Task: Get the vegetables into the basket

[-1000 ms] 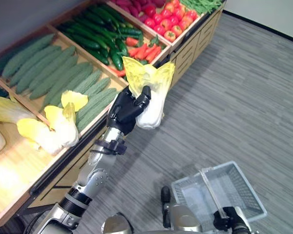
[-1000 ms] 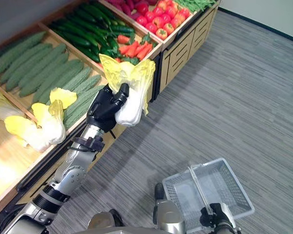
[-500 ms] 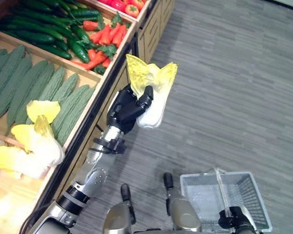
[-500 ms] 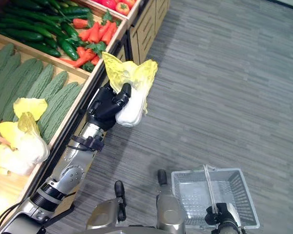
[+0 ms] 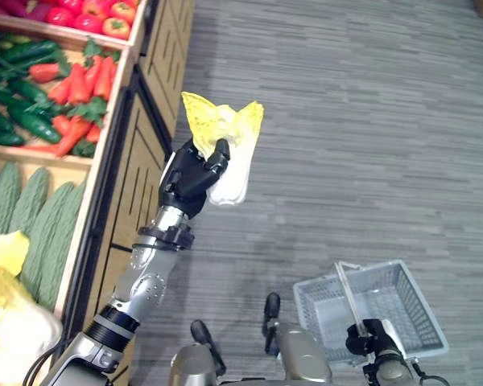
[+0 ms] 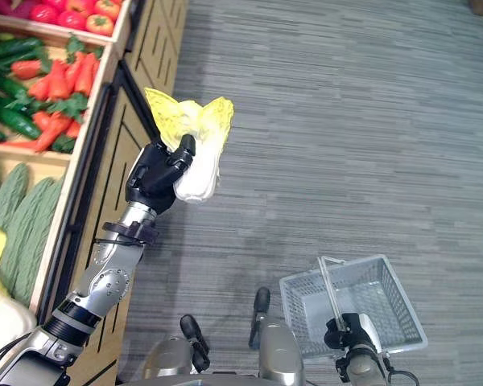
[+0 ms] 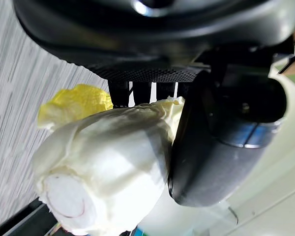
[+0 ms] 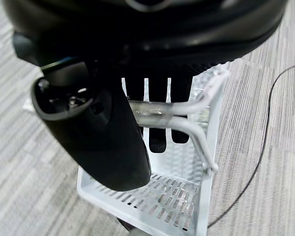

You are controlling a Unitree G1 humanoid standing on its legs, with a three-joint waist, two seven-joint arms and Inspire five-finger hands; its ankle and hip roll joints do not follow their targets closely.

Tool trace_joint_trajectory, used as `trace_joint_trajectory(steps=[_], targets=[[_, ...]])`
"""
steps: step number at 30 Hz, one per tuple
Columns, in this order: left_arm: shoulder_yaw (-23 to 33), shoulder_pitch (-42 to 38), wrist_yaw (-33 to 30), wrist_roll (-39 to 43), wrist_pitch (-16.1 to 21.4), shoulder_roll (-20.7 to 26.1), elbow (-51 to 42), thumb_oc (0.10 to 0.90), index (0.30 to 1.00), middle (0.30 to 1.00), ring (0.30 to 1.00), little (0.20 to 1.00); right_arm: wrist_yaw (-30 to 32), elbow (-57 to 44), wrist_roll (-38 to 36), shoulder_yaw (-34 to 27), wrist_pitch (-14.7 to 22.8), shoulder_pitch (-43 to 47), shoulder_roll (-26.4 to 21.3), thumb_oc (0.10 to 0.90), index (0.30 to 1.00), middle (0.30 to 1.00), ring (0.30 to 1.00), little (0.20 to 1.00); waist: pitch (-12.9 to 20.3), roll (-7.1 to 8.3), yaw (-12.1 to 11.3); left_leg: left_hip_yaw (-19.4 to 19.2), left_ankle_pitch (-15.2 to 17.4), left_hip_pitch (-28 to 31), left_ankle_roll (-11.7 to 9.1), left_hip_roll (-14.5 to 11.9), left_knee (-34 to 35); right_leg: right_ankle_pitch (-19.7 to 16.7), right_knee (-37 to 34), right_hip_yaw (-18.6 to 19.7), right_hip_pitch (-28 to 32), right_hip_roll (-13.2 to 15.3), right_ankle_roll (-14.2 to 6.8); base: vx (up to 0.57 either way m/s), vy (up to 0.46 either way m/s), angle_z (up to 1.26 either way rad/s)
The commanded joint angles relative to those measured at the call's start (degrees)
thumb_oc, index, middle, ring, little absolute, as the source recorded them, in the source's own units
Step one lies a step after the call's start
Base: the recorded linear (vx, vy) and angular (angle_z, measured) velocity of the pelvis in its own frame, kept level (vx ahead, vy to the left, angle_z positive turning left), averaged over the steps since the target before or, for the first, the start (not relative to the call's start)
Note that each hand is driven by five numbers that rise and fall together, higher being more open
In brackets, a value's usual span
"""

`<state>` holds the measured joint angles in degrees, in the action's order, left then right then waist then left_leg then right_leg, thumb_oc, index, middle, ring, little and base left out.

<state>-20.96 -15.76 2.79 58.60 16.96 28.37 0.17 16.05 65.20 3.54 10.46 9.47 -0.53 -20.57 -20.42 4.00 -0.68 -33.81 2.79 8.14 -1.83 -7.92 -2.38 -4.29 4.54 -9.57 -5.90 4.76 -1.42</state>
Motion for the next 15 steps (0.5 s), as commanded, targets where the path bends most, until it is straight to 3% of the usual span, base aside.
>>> trace_joint_trajectory(steps=[1,8,12,14,15], targets=[[0.5,-4.2,3.0,-0.7,4.3,-0.8,-7.8,0.400,0.300,0.300,0.300,0.300,1.8,0.4,0.0,1.1,1.6,-3.1,-1.9,0.400,0.300,0.300,0.300,0.300,5.2,1.15,-0.2,1.7,-0.6,-3.4,-3.5,-0.7,1.0,4.0,2.2,-1.0,4.5,8.3,-11.5,0.01,-0.192,-0.36],[1.0,-2.8,3.3,0.8,3.5,-2.3,-7.5,0.400,0.300,0.300,0.300,0.300,1.4,-0.1,0.5,1.5,1.5,-6.2,-2.2,0.400,0.300,0.300,0.300,0.300,5.5,-0.32,1.6,2.1,-4.6,-1.7,-6.8,-4.9,0.8,8.4,0.8,0.1,6.5,3.2,-7.9,0.02,-0.210,-0.19],[0.2,-2.9,4.0,2.0,2.8,-3.5,-6.9,0.400,0.300,0.300,0.300,0.300,1.6,-0.1,0.6,1.4,1.5,-6.9,-3.8,0.400,0.300,0.300,0.300,0.300,4.9,-1.30,2.0,3.7,-6.5,-2.7,-9.0,-8.2,-4.0,10.4,0.4,0.1,8.5,0.6,-5.5,0.01,-0.245,0.01],[0.0,-3.1,4.1,2.2,2.8,-4.3,-6.3,0.400,0.300,0.300,0.300,0.300,1.5,-0.1,0.2,1.3,1.6,-7.0,-4.8,0.400,0.300,0.300,0.300,0.300,4.6,-1.37,1.6,5.9,-8.4,-3.9,-8.8,-8.6,-6.1,9.6,-0.7,0.4,9.0,-0.5,-4.2,-0.06,-0.172,-0.03],[-0.4,-3.2,3.9,2.4,2.9,-5.2,-6.5,0.400,0.300,0.300,0.300,0.300,1.9,0.8,0.0,1.1,1.2,-6.1,-5.9,0.400,0.300,0.300,0.300,0.300,4.8,-1.59,0.4,13.7,-8.2,-5.1,-8.5,-6.3,-5.6,9.3,-1.5,1.7,9.0,-0.7,-4.2,-0.07,-0.100,-0.20]])
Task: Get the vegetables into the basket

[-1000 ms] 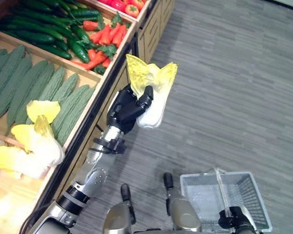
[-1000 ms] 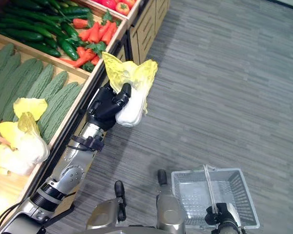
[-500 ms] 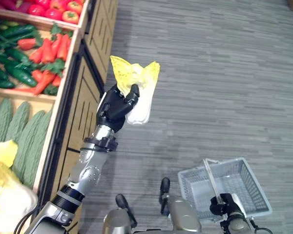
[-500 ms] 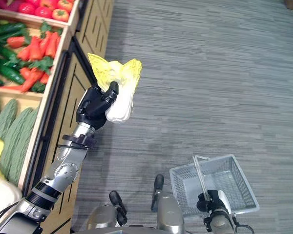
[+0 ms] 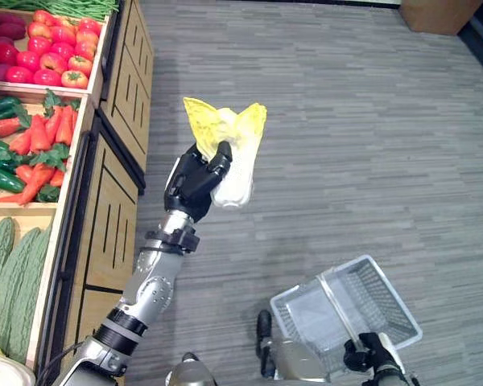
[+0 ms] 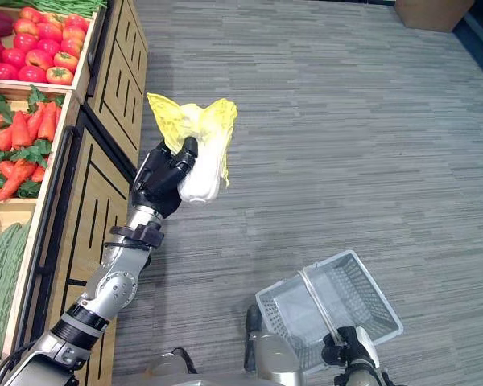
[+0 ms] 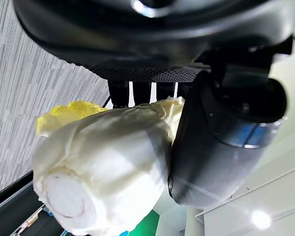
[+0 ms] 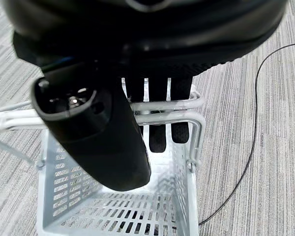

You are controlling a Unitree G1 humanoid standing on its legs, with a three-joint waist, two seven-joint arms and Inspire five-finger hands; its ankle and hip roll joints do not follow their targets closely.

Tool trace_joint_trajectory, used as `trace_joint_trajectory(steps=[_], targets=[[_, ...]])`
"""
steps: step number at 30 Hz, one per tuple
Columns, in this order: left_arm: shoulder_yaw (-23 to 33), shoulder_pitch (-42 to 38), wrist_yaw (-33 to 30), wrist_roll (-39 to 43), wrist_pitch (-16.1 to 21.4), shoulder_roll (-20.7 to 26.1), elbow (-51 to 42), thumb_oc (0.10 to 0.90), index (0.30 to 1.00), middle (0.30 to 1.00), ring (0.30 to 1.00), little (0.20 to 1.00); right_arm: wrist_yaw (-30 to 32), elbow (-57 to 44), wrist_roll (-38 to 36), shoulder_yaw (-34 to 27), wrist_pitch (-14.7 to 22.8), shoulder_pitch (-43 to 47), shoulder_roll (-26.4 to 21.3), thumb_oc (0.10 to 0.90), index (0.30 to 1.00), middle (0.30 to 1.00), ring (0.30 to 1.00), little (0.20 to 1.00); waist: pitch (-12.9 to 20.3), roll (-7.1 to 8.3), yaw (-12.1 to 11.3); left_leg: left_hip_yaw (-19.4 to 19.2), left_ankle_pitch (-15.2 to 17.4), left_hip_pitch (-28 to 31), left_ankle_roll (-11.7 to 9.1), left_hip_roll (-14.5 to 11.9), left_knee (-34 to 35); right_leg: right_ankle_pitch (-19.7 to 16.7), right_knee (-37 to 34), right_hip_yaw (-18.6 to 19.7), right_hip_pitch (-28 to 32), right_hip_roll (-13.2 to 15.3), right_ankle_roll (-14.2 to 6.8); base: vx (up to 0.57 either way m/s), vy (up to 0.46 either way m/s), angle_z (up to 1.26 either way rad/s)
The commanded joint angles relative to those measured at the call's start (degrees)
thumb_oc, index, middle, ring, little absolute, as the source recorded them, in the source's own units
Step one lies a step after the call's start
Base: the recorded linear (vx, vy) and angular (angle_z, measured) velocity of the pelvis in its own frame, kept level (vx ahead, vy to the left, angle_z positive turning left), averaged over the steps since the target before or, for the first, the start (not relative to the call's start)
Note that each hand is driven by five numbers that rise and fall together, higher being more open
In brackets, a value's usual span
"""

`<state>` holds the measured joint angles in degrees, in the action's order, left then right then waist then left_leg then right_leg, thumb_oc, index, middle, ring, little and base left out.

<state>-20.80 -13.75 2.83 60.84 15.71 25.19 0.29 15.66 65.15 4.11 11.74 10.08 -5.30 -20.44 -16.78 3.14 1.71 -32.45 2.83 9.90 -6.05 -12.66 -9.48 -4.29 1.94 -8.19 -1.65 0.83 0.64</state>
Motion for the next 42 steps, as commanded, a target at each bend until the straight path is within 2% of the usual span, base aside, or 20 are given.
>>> trace_joint_trajectory(steps=[1,2,4,8,17,23,24,25,28,29,33,35,41,42], targets=[[-0.6,-5.2,3.9,0.1,4.2,-2.0,-6.6,0.400,0.300,0.300,0.300,0.300,2.2,0.9,-0.6,-0.1,0.6,-1.3,-6.0,0.400,0.300,0.300,0.300,0.300,1.3,-0.73,-1.9,12.4,-8.4,-7.1,-4.2,-1.6,1.5,9.2,1.1,0.3,4.6,3.2,-6.2,0.01,-0.021,-0.32],[-0.7,-5.0,3.6,0.0,4.2,-2.1,-6.8,0.400,0.300,0.300,0.300,0.300,2.3,0.9,-0.7,0.0,0.6,-0.9,-6.5,0.400,0.300,0.300,0.300,0.300,1.4,-0.66,-2.8,16.9,-7.5,-7.5,-3.7,-0.4,3.6,9.2,0.9,1.3,4.6,3.4,-6.5,0.02,0.014,-0.40],[-0.9,-5.1,3.5,-0.3,4.3,-2.0,-6.7,0.400,0.300,0.300,0.300,0.300,2.4,1.6,-0.9,0.1,0.6,-0.5,-7.4,0.400,0.300,0.300,0.300,0.300,1.7,-0.68,-3.4,20.0,-7.1,-8.1,-3.2,-0.5,6.6,8.8,1.0,2.6,4.3,3.7,-6.9,0.04,0.032,-0.23],[-1.1,-5.2,3.5,0.0,4.1,-1.1,-7.1,0.400,0.300,0.300,0.300,0.300,2.0,2.9,-1.4,-0.5,0.5,-1.0,-8.1,0.400,0.300,0.300,0.300,0.300,2.6,-1.20,-3.0,18.6,-7.3,-6.5,-2.7,-0.6,9.2,9.3,2.2,2.5,4.5,4.1,-7.3,0.05,0.078,-0.18],[-2.4,-3.9,3.7,-0.4,3.7,0.6,-7.4,0.400,0.300,0.300,0.300,0.300,1.6,5.4,-3.0,-2.4,-0.1,1.3,-9.3,0.400,0.300,0.300,0.300,0.300,3.6,-0.66,-3.4,15.5,-6.1,-3.4,-1.2,2.7,13.6,6.1,0.2,4.6,3.9,7.0,-9.8,0.02,0.127,-0.20],[-3.4,-5.6,2.6,-4.1,3.5,3.3,-7.3,0.400,0.300,0.300,0.300,0.300,1.5,8.5,-0.2,-2.9,-1.4,3.6,-15.1,0.400,0.300,0.300,0.300,0.300,4.6,-0.18,-4.2,15.4,-5.5,-2.8,-0.9,3.4,14.5,4.6,-2.1,4.5,4.3,7.9,-10.6,0.00,0.034,-0.07],[-4.0,-6.6,2.6,-5.9,3.3,4.5,-7.4,0.400,0.300,0.300,0.300,0.300,1.3,9.1,0.5,-3.0,-1.7,4.5,-17.4,0.400,0.300,0.300,0.300,0.300,5.0,-0.09,-4.3,15.7,-5.3,-2.7,-1.0,3.4,14.5,4.5,-2.5,4.1,4.8,8.0,-10.7,0.00,0.000,0.00],[-4.0,-6.7,2.6,-5.9,3.3,4.5,-7.4,0.400,0.300,0.300,0.300,0.300,1.3,9.1,0.5,-3.0,-1.7,4.6,-17.4,0.400,0.300,0.300,0.300,0.300,5.0,-0.10,-4.3,15.7,-5.3,-2.7,-1.0,3.4,14.5,4.5,-2.5,4.0,4.8,8.0,-10.7,0.00,0.012,0.10],[-5.3,-8.7,2.8,-8.6,3.1,6.0,-7.4,0.400,0.300,0.300,0.300,0.300,1.1,7.1,2.3,-2.4,-1.1,5.8,-22.7,0.400,0.300,0.300,0.300,0.300,5.4,0.01,-4.5,16.3,-5.3,-2.6,-1.2,3.3,14.5,4.6,-2.7,3.4,5.5,7.9,-10.7,0.00,0.001,0.13],[-5.7,-9.5,2.9,-9.1,3.2,6.9,-8.0,0.400,0.300,0.300,0.300,0.300,0.4,3.7,3.1,-1.0,-0.8,6.8,-24.3,0.400,0.300,0.300,0.300,0.300,5.6,0.14,-4.3,16.4,-5.5,-2.6,-1.4,3.2,14.5,4.5,-2.8,3.0,5.8,7.8,-10.6,0.01,-0.006,0.09],[-6.7,-10.9,3.1,-10.2,3.3,7.4,-8.2,0.400,0.300,0.300,0.300,0.300,-0.3,-0.3,3.7,0.4,0.1,9.4,-28.1,0.400,0.300,0.300,0.300,0.300,6.0,0.20,-4.4,17.1,-5.6,-2.6,-1.6,2.9,14.5,4.7,-2.9,2.3,6.4,7.5,-10.5,0.00,-0.013,0.08],[-7.2,-11.3,2.8,-11.5,3.4,7.6,-8.7,0.400,0.300,0.300,0.300,0.300,-0.4,-5.8,4.2,1.6,0.7,11.7,-30.7,0.400,0.300,0.300,0.300,0.300,6.3,0.19,-4.7,17.5,-5.9,-2.7,-1.9,2.6,14.5,4.9,-3.1,1.5,6.8,7.3,-10.3,0.00,-0.024,0.11],[-7.6,-11.9,2.0,-13.9,3.5,8.4,-9.6,0.400,0.300,0.300,0.300,0.300,-0.3,-11.5,3.3,3.2,1.4,15.9,-32.5,0.400,0.300,0.300,0.300,0.300,6.5,-0.11,-5.2,18.1,-6.3,-2.8,-2.1,2.2,14.5,5.2,-3.3,0.3,7.7,7.0,-10.0,0.00,-0.020,0.13],[-7.8,-12.5,1.7,-15.6,3.5,9.0,-10.0,0.400,0.300,0.300,0.300,0.300,0.0,-13.7,3.1,4.6,1.8,18.9,-33.2,0.400,0.300,0.300,0.300,0.300,6.5,-0.31,-5.5,18.5,-6.4,-3.0,-2.3,2.0,14.5,5.3,-3.4,-0.1,7.9,6.8,-9.9,-0.01,-0.020,0.19]])
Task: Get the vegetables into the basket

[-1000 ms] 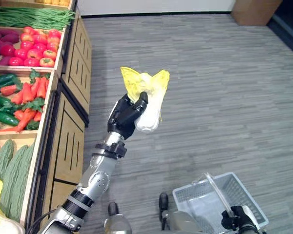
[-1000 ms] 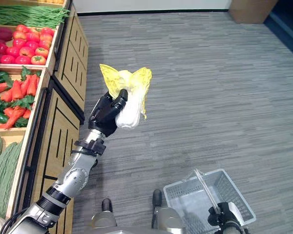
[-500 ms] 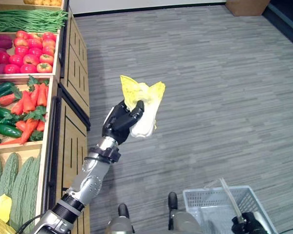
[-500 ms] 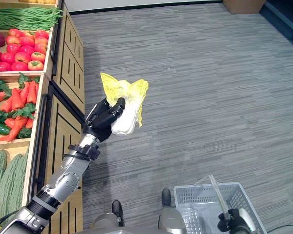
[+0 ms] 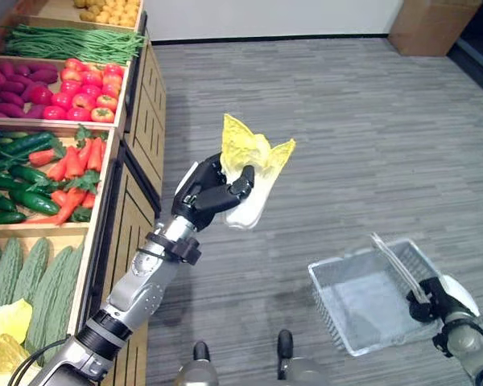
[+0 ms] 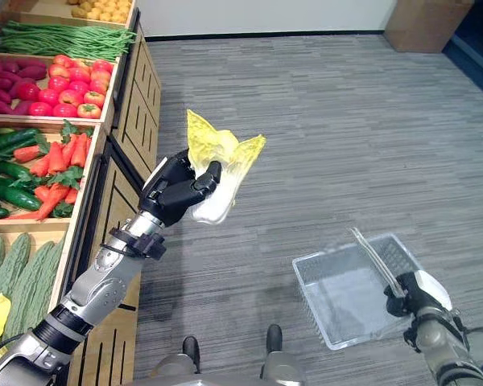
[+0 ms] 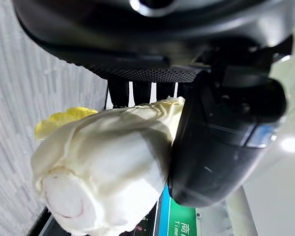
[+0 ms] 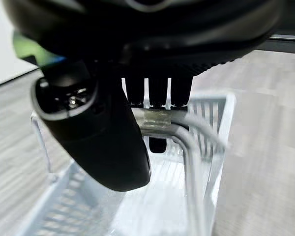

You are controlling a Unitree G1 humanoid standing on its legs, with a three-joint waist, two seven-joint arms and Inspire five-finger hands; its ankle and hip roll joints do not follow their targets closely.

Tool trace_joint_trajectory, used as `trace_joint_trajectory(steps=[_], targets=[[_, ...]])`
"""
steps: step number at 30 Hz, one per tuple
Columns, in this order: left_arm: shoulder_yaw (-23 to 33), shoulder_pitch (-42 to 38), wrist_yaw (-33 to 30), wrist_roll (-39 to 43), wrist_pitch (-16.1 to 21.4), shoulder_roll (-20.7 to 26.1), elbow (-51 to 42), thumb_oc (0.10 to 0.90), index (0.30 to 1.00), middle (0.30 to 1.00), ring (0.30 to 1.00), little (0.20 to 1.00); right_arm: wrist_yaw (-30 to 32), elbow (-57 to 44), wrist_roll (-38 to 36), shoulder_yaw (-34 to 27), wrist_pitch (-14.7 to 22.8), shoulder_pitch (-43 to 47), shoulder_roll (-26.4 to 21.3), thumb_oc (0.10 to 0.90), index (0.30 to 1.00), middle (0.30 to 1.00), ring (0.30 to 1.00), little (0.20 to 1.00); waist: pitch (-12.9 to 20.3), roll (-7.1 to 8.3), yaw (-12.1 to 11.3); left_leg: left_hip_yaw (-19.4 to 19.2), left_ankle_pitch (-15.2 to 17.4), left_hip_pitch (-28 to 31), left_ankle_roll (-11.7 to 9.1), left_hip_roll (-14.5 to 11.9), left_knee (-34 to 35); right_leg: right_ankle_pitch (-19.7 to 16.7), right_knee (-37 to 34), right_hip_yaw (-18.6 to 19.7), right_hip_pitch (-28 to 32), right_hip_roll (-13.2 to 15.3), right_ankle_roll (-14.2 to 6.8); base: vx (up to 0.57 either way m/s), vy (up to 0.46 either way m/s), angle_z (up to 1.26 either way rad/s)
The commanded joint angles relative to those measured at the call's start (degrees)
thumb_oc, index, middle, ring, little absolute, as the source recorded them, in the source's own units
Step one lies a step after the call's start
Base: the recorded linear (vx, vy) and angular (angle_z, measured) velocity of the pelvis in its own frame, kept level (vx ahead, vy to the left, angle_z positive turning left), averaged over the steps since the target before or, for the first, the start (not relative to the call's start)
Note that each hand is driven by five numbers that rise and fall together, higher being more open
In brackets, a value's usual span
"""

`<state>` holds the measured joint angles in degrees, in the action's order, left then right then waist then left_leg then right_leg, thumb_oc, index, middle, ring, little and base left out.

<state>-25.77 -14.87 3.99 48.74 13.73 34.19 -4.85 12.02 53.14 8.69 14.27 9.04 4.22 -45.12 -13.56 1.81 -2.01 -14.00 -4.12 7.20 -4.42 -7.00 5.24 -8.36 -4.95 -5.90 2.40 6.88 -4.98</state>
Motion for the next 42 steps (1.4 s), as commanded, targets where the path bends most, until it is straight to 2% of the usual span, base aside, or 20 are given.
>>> trace_joint_trajectory(steps=[1,9,11,15,16,19,20,23,24,25,30,35,42], targets=[[-3.1,-11.7,0.6,-4.2,5.5,0.1,-4.9,0.400,0.300,0.300,0.300,0.300,3.9,-2.3,-1.7,2.3,2.9,10.9,-8.6,0.400,0.300,0.300,0.300,0.300,3.3,0.90,-2.0,0.1,0.4,-0.5,-4.0,-3.7,-0.2,9.3,3.4,-2.6,4.1,0.7,-4.2,-0.02,-0.029,0.25],[-5.8,-14.8,1.6,-8.6,5.6,3.2,-5.4,0.400,0.300,0.300,0.300,0.300,4.3,1.2,2.0,10.5,2.6,22.4,-7.7,0.400,0.300,0.300,0.300,0.300,3.9,0.29,-3.2,0.8,0.1,-0.5,-4.4,-4.2,-0.2,9.6,3.1,-3.8,5.0,0.4,-3.8,0.00,-0.007,0.12],[-7.6,-16.2,2.2,-10.7,5.7,5.0,-5.9,0.400,0.300,0.300,0.300,0.300,4.0,3.7,2.0,13.7,2.3,27.2,-5.7,0.400,0.300,0.300,0.300,0.300,4.3,0.10,-3.5,0.6,0.2,-0.3,-4.5,-4.3,-0.2,9.5,2.9,-3.8,5.1,0.3,-3.8,0.00,0.006,0.03],[-9.6,-18.1,2.7,-13.2,6.0,7.4,-6.5,0.400,0.300,0.300,0.300,0.300,3.9,4.8,1.7,16.2,2.4,31.3,-4.4,0.400,0.300,0.300,0.300,0.300,4.5,-0.02,-3.7,0.1,0.2,0.1,-4.6,-4.4,-0.2,9.3,2.7,-3.5,5.1,0.3,-3.9,0.00,0.000,0.00],[-13.0,-21.8,4.2,-15.2,6.4,10.0,-7.0,0.400,0.300,0.300,0.300,0.300,4.1,5.1,0.8,17.9,2.7,34.9,-3.0,0.400,0.300,0.300,0.300,0.300,4.6,-0.15,-3.8,-0.1,0.3,0.2,-4.6,-4.4,-0.2,9.2,2.6,-3.3,5.1,0.3,-3.9,0.01,0.023,-0.05],[-16.2,-26.1,4.9,-17.4,7.6,12.6,-7.4,0.400,0.300,0.300,0.300,0.300,4.2,5.3,0.0,19.2,3.0,37.4,-2.0,0.400,0.300,0.300,0.300,0.300,4.6,-0.29,-3.7,-0.3,0.4,0.3,-4.6,-4.4,-0.2,9.1,2.6,-3.2,5.1,0.3,-4.0,0.00,0.010,-0.01],[-19.7,-30.0,5.5,-19.2,8.5,14.1,-7.2,0.400,0.300,0.300,0.300,0.300,4.4,5.0,-1.5,19.9,3.6,39.8,-0.6,0.400,0.300,0.300,0.300,0.300,4.7,-0.54,-3.6,-0.5,0.6,0.5,-4.6,-4.3,-0.2,9.0,2.5,-3.0,5.0,0.4,-4.2,0.00,0.000,0.00],[-24.2,-34.1,5.7,-23.2,9.4,15.2,-6.4,0.400,0.300,0.300,0.300,0.300,4.4,4.6,-9.0,17.6,4.7,41.8,2.6,0.400,0.300,0.300,0.300,0.300,4.8,-0.95,-3.4,-0.6,0.7,0.6,-4.6,-4.1,-0.2,8.9,2.6,-2.8,4.9,0.6,-4.4,0.00,0.038,-0.05],[-26.4,-36.0,4.9,-26.8,10.5,16.2,-6.0,0.400,0.300,0.300,0.300,0.300,3.9,3.8,-11.0,18.4,5.1,43.2,3.3,0.400,0.300,0.300,0.300,0.300,4.9,-0.94,-3.3,-0.8,0.9,0.7,-4.5,-4.1,-0.2,8.8,2.5,-2.6,4.8,0.7,-4.4,0.00,0.025,-0.11],[-26.5,-36.1,4.8,-26.9,10.5,16.2,-5.9,0.400,0.300,0.300,0.300,0.300,3.8,3.8,-11.1,18.3,5.0,43.2,3.3,0.400,0.300,0.300,0.300,0.300,4.8,-0.90,-3.3,-0.9,0.9,0.7,-4.5,-4.1,-0.2,8.8,2.5,-2.6,4.8,0.7,-4.4,0.00,0.022,-0.14],[-29.1,-38.6,-0.4,-38.2,11.7,14.8,-3.6,0.400,0.300,0.300,0.300,0.300,3.5,0.0,-16.1,18.7,6.2,45.4,6.2,0.400,0.300,0.300,0.300,0.300,5.0,-0.87,-2.9,-1.3,1.3,0.9,-4.4,-3.8,-0.2,8.7,2.4,-2.3,4.7,0.8,-4.6,0.01,0.025,-0.06],[-29.8,-38.6,-1.5,-41.2,11.7,13.0,-2.6,0.400,0.300,0.300,0.300,0.300,3.4,-0.9,-17.3,18.9,6.2,45.9,7.4,0.400,0.300,0.300,0.300,0.300,5.1,-0.93,-2.7,-1.4,1.4,1.0,-4.3,-3.7,-0.2,8.7,2.4,-2.2,4.8,1.0,-4.7,0.00,0.006,-0.02],[-30.3,-38.7,-4.0,-48.6,10.4,7.7,4.4,0.400,0.300,0.300,0.300,0.300,1.6,-5.6,-23.1,18.1,6.6,44.3,10.6,0.400,0.300,0.300,0.300,0.300,5.2,-0.95,-1.7,-1.6,1.8,1.4,-4.1,-3.5,-0.2,8.8,2.6,-1.9,4.8,1.1,-4.7,0.00,0.008,-0.03]])
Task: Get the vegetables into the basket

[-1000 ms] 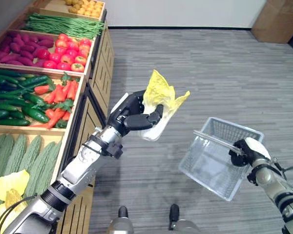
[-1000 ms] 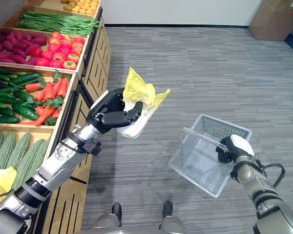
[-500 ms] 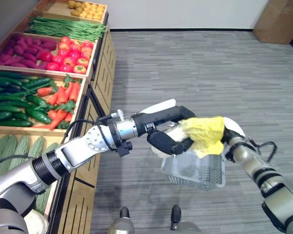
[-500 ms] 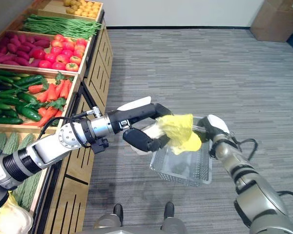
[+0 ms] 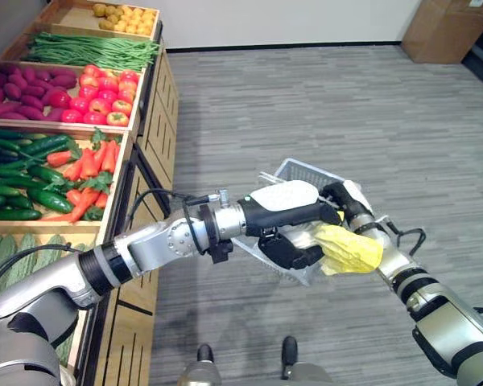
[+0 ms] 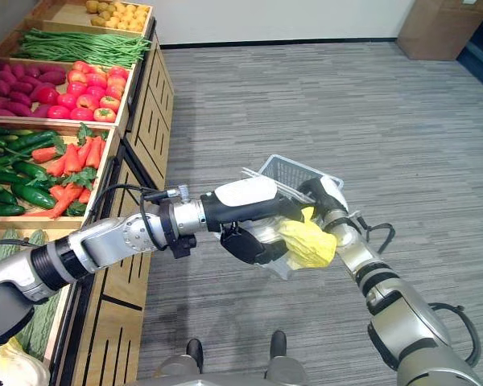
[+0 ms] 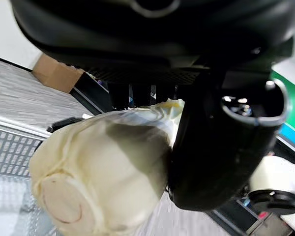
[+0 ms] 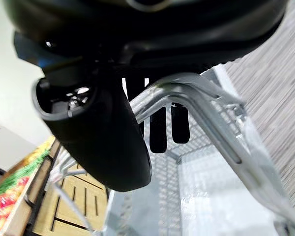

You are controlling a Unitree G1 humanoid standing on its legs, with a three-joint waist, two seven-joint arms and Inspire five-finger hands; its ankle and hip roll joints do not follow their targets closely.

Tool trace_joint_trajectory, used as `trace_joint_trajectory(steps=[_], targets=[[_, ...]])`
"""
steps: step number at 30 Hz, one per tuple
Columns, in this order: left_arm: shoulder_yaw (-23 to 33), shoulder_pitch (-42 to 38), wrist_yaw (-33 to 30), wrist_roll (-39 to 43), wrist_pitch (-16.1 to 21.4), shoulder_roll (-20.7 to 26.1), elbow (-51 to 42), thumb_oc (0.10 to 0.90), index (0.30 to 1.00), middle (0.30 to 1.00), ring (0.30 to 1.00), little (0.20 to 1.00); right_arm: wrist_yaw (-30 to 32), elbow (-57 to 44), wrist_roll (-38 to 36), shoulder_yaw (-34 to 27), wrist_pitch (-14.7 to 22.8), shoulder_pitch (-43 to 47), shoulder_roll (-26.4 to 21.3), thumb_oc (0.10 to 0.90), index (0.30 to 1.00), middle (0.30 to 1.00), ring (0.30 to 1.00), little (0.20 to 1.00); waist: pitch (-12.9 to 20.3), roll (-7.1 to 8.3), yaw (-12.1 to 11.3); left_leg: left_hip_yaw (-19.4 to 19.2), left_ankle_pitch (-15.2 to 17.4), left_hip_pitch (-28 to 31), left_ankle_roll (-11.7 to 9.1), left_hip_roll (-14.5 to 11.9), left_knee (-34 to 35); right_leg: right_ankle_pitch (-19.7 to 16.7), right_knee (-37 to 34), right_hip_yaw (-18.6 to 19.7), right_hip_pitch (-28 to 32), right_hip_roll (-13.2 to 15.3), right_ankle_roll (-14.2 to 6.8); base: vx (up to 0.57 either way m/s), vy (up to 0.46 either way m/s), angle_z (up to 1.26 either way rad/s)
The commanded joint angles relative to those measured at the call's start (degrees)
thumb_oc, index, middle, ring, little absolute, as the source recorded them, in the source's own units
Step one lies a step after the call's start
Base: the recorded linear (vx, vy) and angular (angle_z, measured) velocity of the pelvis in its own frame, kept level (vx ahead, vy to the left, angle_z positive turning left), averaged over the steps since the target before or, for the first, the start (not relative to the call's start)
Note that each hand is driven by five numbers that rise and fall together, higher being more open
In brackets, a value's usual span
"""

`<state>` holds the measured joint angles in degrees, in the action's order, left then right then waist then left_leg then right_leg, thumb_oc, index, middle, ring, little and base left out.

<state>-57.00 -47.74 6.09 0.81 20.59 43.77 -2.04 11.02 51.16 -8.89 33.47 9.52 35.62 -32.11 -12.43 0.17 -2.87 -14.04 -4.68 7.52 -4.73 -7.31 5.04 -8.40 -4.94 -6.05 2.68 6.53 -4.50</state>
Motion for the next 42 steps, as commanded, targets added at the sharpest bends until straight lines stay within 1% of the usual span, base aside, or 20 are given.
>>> trace_joint_trajectory(steps=[1,6,7,8,12,13,18,27,33,41,42], targets=[[1.9,-4.7,-7.5,-3.0,3.0,-4.2,5.3,0.400,0.300,0.300,0.300,0.300,1.8,-5.5,-6.5,-0.9,6.2,11.6,-1.4,0.400,0.300,0.300,0.300,0.300,4.2,0.75,-0.5,-1.6,2.5,1.2,-3.7,-3.1,0.0,8.9,2.6,-1.6,4.6,1.5,-5.2,0.00,0.000,0.00],[2.6,-3.1,-9.3,-9.6,2.4,-7.2,11.1,0.400,0.300,0.300,0.300,0.300,0.4,-10.5,-8.4,-0.3,6.7,9.9,-0.2,0.400,0.300,0.300,0.300,0.300,4.3,0.93,0.1,-1.9,2.7,1.4,-3.7,-3.0,0.0,8.6,2.3,-1.5,4.7,1.6,-5.2,0.00,0.003,-0.02],[2.5,-3.1,-9.4,-9.8,2.5,-7.4,11.3,0.400,0.300,0.300,0.300,0.300,0.4,-10.6,-8.4,-0.4,6.6,9.8,-0.3,0.400,0.300,0.300,0.300,0.300,4.4,0.92,0.0,-1.9,2.7,1.4,-3.7,-3.0,0.0,8.6,2.3,-1.5,4.7,1.6,-5.2,0.01,0.011,-0.08],[2.5,-3.3,-10.2,-13.4,2.4,-7.8,13.1,0.400,0.300,0.300,0.300,0.300,0.0,-12.9,-9.3,-0.5,7.1,9.0,0.5,0.400,0.300,0.300,0.300,0.300,4.4,0.94,0.3,-2.2,2.7,1.5,-3.7,-3.0,0.0,8.5,2.2,-1.4,4.6,1.6,-5.2,0.00,0.008,-0.06],[3.6,-1.3,-12.0,-18.2,1.9,-9.0,17.8,0.400,0.300,0.300,0.300,0.300,-1.3,-17.8,-10.0,0.0,7.7,8.0,0.1,0.400,0.300,0.300,0.300,0.300,4.4,1.11,0.5,-2.5,2.8,1.6,-3.8,-3.0,0.0,8.5,2.1,-1.2,4.7,1.6,-5.2,0.00,0.002,-0.01],[3.6,-1.3,-12.1,-18.2,1.9,-9.0,17.9,0.400,0.300,0.300,0.300,0.300,-1.3,-17.8,-10.0,0.0,7.7,7.9,0.1,0.400,0.300,0.300,0.300,0.300,4.5,1.10,0.5,-2.5,2.8,1.6,-3.8,-3.0,0.0,8.5,2.1,-1.2,4.7,1.6,-5.2,0.00,0.000,0.00],[6.0,2.1,-15.5,-24.7,0.6,-8.6,24.1,0.400,0.300,0.300,0.300,0.300,-3.7,-23.9,-13.1,-0.3,8.4,5.9,-1.2,0.400,0.300,0.300,0.300,0.300,4.5,1.37,0.8,-3.0,2.9,2.0,-3.8,-3.1,0.0,8.4,1.8,-1.0,4.9,1.5,-5.1,0.01,-0.001,-0.03],[8.4,4.2,-18.7,-30.6,-0.9,-7.2,30.1,0.400,0.300,0.300,0.300,0.300,-7.0,-30.9,-15.7,-1.0,9.1,2.5,-4.6,0.400,0.300,0.300,0.300,0.300,4.5,1.46,1.2,-3.4,2.9,2.4,-4.0,-3.3,0.0,8.6,2.0,-0.9,5.0,1.2,-5.0,0.00,-0.001,0.00],[11.4,5.6,-20.5,-32.4,-1.8,-6.3,32.3,0.400,0.300,0.300,0.300,0.300,-9.7,-35.0,-16.6,-2.1,9.4,-1.0,-7.8,0.400,0.300,0.300,0.300,0.300,4.6,1.59,1.6,-3.7,2.9,2.7,-4.1,-3.5,0.0,8.6,1.9,-0.8,5.2,1.1,-5.0,0.00,-0.009,-0.07],[12.6,6.8,-21.6,-35.6,-2.8,-7.2,34.1,0.400,0.300,0.300,0.300,0.300,-13.2,-40.5,-18.6,-2.8,9.7,-4.7,-10.6,0.400,0.300,0.300,0.300,0.300,4.5,1.71,2.0,-3.9,2.9,2.8,-4.2,-3.5,0.0,8.5,1.8,-0.7,5.3,1.1,-5.0,0.00,-0.005,-0.03],[12.6,7.0,-21.7,-36.1,-2.9,-7.4,34.5,0.476,0.407,0.407,0.407,0.407,-13.4,-41.3,-18.8,-2.9,9.9,-5.0,-11.1,0.400,0.300,0.300,0.300,0.300,4.5,1.71,2.1,-4.0,2.9,2.9,-4.1,-3.5,0.0,8.5,1.8,-0.6,5.3,1.1,-5.0,0.00,-0.006,-0.03]])
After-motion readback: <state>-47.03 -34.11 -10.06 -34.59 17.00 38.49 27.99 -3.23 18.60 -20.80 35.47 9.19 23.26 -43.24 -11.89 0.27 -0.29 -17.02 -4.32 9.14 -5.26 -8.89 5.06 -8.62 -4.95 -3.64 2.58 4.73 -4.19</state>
